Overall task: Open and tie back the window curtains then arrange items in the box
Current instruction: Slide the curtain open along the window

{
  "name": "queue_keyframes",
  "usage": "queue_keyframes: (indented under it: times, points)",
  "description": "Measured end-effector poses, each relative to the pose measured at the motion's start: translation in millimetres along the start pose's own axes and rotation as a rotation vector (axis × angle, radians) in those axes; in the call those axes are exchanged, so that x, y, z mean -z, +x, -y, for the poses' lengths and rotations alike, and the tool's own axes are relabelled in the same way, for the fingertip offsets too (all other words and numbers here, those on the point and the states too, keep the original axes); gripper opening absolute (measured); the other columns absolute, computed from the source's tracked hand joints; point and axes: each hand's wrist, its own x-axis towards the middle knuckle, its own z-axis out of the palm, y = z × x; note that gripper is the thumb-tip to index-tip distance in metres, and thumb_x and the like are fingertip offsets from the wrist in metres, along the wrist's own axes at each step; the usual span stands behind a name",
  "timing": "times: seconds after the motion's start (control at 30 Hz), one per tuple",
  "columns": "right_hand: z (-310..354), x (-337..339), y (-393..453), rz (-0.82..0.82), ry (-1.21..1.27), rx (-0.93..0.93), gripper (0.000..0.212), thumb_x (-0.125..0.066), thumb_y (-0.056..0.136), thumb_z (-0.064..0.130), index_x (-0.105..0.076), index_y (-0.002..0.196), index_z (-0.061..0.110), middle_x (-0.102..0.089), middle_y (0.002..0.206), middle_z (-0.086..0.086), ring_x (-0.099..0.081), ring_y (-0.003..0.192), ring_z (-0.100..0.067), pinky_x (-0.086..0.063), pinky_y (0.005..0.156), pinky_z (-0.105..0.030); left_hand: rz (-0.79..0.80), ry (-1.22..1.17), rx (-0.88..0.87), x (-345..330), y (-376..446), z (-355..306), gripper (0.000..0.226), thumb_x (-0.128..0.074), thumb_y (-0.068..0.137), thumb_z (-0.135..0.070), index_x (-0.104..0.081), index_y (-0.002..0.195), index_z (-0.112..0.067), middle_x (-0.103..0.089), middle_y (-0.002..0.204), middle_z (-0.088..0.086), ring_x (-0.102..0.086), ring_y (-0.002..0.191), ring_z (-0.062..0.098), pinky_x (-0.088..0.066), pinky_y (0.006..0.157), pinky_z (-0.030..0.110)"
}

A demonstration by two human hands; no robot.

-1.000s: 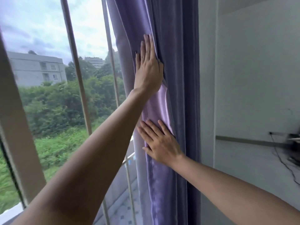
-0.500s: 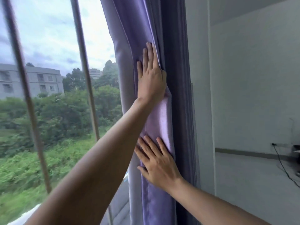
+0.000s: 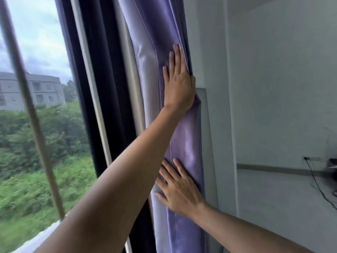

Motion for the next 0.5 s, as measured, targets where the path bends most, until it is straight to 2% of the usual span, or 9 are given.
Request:
queue_keyframes:
  times: [0.2,0.37,0.5]
  points:
    - [-45,-46,-7,0.079,-0.011,-0.058,0.070,-0.056,0.082,0.049,-0.033,0.140,0.018,-0.039,0.150,-0.008,-0.028,0.143,-0.023,-0.019,0.114,-0.047,-0.008,-0.012,-0.008,-62,23,7,0.072,-0.033,0.089,-0.004,0.005,0.149,-0.002,0.007,0.160,0.010,0.006,0.147,0.024,0.001,0.120,0.045]
    - [-65,-81,-16,0.146,-0.034,-0.101,0.078,-0.053,0.084,0.049,-0.023,0.149,0.016,-0.022,0.158,-0.010,-0.018,0.147,-0.024,-0.009,0.118,-0.047,-0.024,-0.036,0.007,-92,34,13,0.072,-0.034,0.089,-0.001,0.006,0.149,-0.002,0.006,0.160,0.009,0.005,0.147,0.024,0.002,0.120,0.043]
    - [-73,-93,-19,0.154,-0.039,-0.114,0.075,-0.050,0.090,0.047,-0.020,0.151,0.015,-0.014,0.160,-0.011,-0.013,0.148,-0.025,-0.007,0.118,-0.047,-0.037,-0.007,0.006,-99,36,20,0.071,-0.033,0.088,0.000,0.005,0.149,-0.001,0.004,0.160,0.010,0.003,0.148,0.023,0.000,0.120,0.043]
